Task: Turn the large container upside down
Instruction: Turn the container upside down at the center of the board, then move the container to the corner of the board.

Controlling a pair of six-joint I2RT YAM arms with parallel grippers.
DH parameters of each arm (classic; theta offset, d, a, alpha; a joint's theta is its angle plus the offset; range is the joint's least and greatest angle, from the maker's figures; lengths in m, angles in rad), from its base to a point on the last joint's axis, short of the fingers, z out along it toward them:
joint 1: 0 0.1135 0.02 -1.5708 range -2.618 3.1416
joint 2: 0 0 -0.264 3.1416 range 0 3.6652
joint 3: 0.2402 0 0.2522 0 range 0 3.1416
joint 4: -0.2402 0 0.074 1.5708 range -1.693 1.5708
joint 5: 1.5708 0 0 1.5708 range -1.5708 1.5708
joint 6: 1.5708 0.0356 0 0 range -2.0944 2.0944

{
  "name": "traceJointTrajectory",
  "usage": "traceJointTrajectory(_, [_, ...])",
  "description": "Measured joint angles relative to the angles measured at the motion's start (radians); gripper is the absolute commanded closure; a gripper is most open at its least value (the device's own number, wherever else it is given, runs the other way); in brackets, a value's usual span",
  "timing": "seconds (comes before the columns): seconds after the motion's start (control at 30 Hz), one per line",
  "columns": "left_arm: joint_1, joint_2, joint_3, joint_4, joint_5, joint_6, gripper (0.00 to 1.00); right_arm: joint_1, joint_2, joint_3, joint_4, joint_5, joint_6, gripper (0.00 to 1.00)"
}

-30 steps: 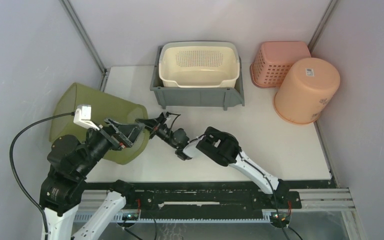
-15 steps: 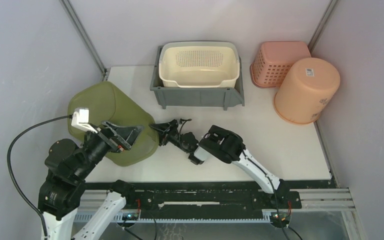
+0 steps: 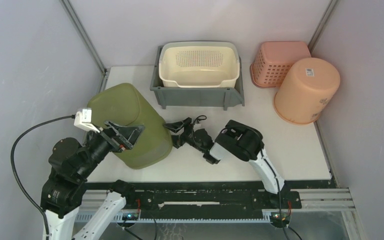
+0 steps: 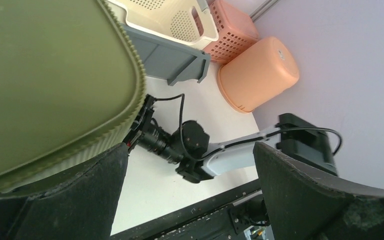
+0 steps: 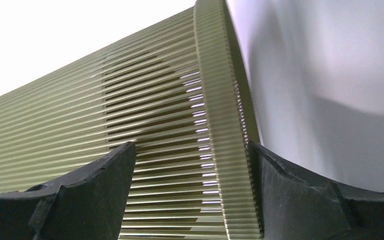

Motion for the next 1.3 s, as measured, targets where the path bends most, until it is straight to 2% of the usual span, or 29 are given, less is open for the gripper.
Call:
traceJointTrajectory(0.37, [0.0, 0.0, -0.069, -0.003, -0.012, 0.0, 0.0, -0.069, -0.212, -0.013, -0.579, -0.05, -0.163, 0.09])
traceJointTrajectory(0.57, [-0.002, -0.001, -0.094, 0.013, -0.028, 0.008, 0.0, -0.114, -0.288, -0.006, -0.756, -0.103, -0.282, 0.07])
traceJointTrajectory(0.8, [-0.002, -0.003, -0.155, 0.029, -0.075, 0.024, 0.0, -0.183, -0.428, -0.077, -0.918, -0.155, -0.523, 0.09])
traceJointTrajectory(0.93, [0.003, 0.002, -0.183, 0.031, -0.129, 0.042, 0.0, -0.17, -0.488, -0.097, -1.002, -0.185, -0.663, 0.1])
traceJointTrajectory(1.1, [0.059, 0.036, -0.186, 0.046, -0.172, 0.071, 0.0, -0.087, -0.454, 0.046, -1.129, -0.251, -0.795, 0.11])
traceJointTrajectory(1.3, [0.232, 0.136, -0.198, 0.119, -0.141, 0.104, 0.0, -0.03, -0.367, 0.236, -1.135, -0.352, -0.855, 0.13])
